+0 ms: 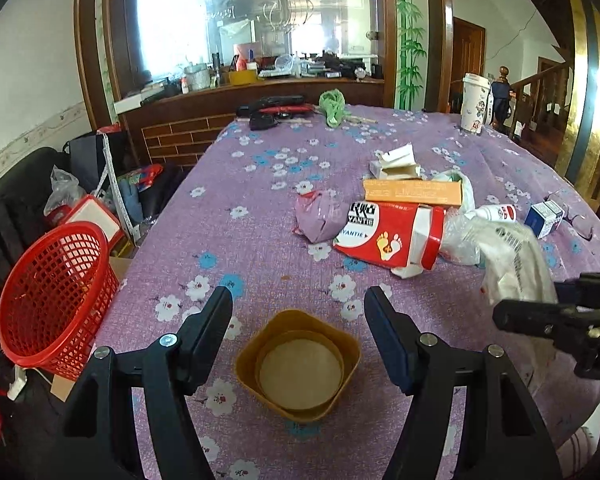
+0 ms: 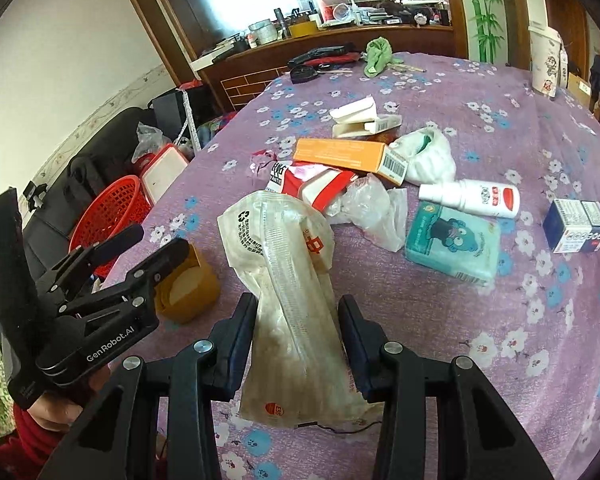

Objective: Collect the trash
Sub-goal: 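Lift the tan cup with the left tool while the right tool lifts the white bag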

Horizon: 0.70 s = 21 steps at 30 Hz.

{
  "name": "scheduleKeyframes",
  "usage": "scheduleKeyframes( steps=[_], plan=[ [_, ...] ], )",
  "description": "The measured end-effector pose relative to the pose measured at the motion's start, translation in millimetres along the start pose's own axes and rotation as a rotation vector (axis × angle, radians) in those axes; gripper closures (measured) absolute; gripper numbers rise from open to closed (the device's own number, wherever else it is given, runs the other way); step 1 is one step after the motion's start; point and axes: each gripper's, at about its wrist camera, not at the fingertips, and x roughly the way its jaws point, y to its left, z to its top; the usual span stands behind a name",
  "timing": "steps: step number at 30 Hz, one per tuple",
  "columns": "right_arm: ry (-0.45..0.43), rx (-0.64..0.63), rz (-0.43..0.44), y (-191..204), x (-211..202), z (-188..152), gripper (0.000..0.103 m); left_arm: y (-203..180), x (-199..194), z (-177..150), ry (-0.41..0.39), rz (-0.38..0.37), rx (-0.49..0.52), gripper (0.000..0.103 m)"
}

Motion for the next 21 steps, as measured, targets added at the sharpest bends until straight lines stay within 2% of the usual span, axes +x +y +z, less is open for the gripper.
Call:
scheduleKeyframes(
  steps=[5,10,12,17,18,19,21],
  plan=[
    [-0.005,0.005,-0.008,-3.8,-5.6,-3.6,0.057,10.5,-0.1,-5.9,0.044,-0.011,-0.023,0.033],
    [0.004,0.019,0.010,-6.1,-3.4,-5.6,0.057,5.4,2.9,-21.3,0.102,-0.019,0.013,0.023],
    [0.006,0.017,0.013,-5.4,-2.8,-6.7,0.057,4.9,5.8,-27.2,0.116,-0.012,0.013,0.022],
    [0.011,0.015,0.023,-5.3,-0.4,-8.0,0.057,6.6,19.3,-33.4,0.132,0.008,0.000,0.022],
    [0.012,0.015,0.024,-5.2,0.1,-8.9,0.057,6.5,21.8,-34.4,0.134,0.002,-0.002,0.024],
    [0.014,0.015,0.024,-5.1,0.4,-9.7,0.057,6.3,23.3,-34.3,0.134,0.000,-0.003,0.031],
    [0.016,0.014,0.025,-4.8,1.3,-10.9,0.057,5.5,24.7,-34.9,0.129,0.002,-0.003,0.031]
  ],
)
